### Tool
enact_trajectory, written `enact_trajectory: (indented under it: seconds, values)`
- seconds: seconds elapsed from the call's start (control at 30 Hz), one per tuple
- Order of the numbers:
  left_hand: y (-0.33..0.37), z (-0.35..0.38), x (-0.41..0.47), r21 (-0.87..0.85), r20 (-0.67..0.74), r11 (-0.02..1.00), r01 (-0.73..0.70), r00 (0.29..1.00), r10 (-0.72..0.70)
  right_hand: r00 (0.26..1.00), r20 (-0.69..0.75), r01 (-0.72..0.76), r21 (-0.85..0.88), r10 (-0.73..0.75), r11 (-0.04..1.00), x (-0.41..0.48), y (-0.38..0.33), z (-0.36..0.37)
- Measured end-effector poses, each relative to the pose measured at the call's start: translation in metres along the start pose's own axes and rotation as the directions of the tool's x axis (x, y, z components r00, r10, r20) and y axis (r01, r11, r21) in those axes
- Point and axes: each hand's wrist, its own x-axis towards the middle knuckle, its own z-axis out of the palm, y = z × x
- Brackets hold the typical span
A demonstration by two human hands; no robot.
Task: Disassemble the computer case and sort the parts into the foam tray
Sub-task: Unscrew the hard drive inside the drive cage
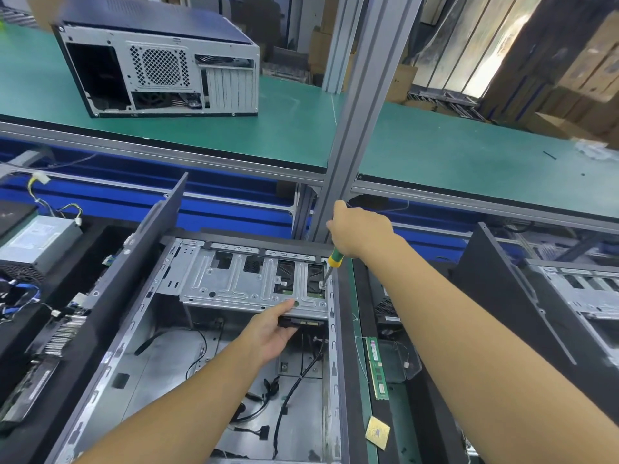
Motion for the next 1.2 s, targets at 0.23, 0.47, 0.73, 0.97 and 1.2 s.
enact_trajectory:
  seconds: [0.23,0.47,0.73,0.97,1.2]
  values:
    - [0.001,0.000,-0.001,0.016,-0.012,1.000,-0.001,1.000,0.001,0.992,0.093,0.069,0.198,-0.089,0.978,0.002,0.002,0.000]
    - [0.000,-0.003,0.001,0.009,0.005,1.000,-0.006,1.000,0.006,0.996,-0.025,0.085,0.180,-0.082,0.980,0.006,0.000,0.007]
    - [-0.005,-0.007,0.002,0.138,-0.100,0.990,-0.039,0.994,0.053,0.998,0.017,0.050,0.288,-0.058,0.956,0.003,0.005,0.007]
    - [0.006,-0.016,-0.035,0.706,-0.281,0.693,0.148,0.956,0.082,0.998,0.023,0.051,0.366,-0.064,0.929,0.000,0.009,0.005]
    - [0.011,0.011,-0.056,0.963,0.151,0.132,-0.233,0.880,0.451,0.998,0.010,0.054,0.395,-0.063,0.917,-0.001,0.011,-0.001]
